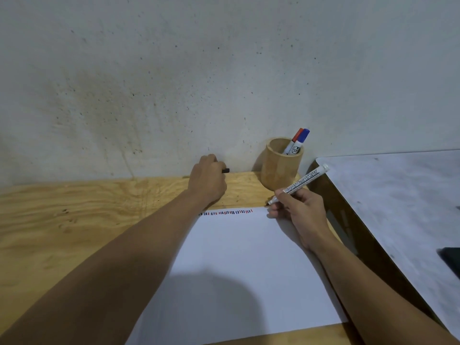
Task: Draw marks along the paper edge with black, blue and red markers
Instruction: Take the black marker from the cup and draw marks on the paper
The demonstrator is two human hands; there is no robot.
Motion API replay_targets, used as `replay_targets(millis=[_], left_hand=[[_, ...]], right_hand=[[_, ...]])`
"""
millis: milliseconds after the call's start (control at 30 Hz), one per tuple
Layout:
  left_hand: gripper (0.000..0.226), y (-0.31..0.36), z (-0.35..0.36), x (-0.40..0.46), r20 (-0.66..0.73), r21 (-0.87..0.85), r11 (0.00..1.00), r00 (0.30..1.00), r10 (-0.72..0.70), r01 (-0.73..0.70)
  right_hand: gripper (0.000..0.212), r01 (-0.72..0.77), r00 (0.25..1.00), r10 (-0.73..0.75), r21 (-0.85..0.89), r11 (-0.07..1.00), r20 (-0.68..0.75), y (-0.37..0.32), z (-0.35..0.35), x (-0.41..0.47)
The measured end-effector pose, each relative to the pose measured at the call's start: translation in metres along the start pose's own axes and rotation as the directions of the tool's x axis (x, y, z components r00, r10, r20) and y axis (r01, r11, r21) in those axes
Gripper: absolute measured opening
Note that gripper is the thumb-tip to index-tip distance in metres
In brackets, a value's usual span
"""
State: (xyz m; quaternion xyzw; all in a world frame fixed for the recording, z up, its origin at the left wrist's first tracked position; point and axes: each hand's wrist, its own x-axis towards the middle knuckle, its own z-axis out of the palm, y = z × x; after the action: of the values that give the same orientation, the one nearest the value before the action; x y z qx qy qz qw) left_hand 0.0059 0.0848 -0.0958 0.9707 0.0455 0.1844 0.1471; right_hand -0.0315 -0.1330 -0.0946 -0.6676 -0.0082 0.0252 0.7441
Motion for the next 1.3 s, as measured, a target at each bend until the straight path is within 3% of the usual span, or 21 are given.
replay_targets(millis=[200,367,600,967,1067,1133,1200,1300], left_hand=[[0.025,0.004,0.006,-0.006,-0.062,0.047,0.999,0.998,-0.023,0.026],[0.014,0.009,0.002,-0.002,-0.075,-0.050,0.993,0.991,-0.113,0.110],[0.024,0.006,0.003,0.000,-0.049,0.000,0.997,0.996,-0.075,0.075],[0.020,0.006,0.005,-0.004,-0.062,0.058,0.993,0.993,-0.097,0.101],[0.016,0.007,0.004,-0.004,-0.100,0.004,0.980,0.975,-0.199,0.201],[0.015,0.007,0.004,-0.002,-0.106,-0.144,0.929,0.928,-0.358,0.342],[0.023,0.008,0.001,0.002,-0.079,-0.267,0.852,0.871,-0.485,0.450],[0.037,0.011,0.000,0.008,-0.062,-0.270,0.813,0.833,-0.550,0.516]], right_hand=[[0.010,0.003,1.000,-0.003,-0.003,1.000,-0.002,0.001,0.000,0.000],[0.012,0.006,1.000,-0.006,-0.010,1.000,0.005,-0.001,0.000,-0.002],[0.016,0.011,1.000,-0.011,-0.003,1.000,0.017,-0.002,0.001,-0.003],[0.016,0.012,1.000,-0.012,-0.023,1.000,0.017,-0.003,0.001,-0.004],[0.016,0.009,1.000,-0.009,-0.019,1.000,0.018,-0.002,0.002,-0.004],[0.017,0.012,1.000,-0.012,-0.023,1.000,0.020,-0.002,0.002,-0.004],[0.017,0.019,1.000,-0.018,-0.042,0.999,0.023,-0.001,0.001,-0.004],[0.017,0.026,0.999,-0.025,-0.047,0.999,0.024,-0.002,0.001,-0.004]])
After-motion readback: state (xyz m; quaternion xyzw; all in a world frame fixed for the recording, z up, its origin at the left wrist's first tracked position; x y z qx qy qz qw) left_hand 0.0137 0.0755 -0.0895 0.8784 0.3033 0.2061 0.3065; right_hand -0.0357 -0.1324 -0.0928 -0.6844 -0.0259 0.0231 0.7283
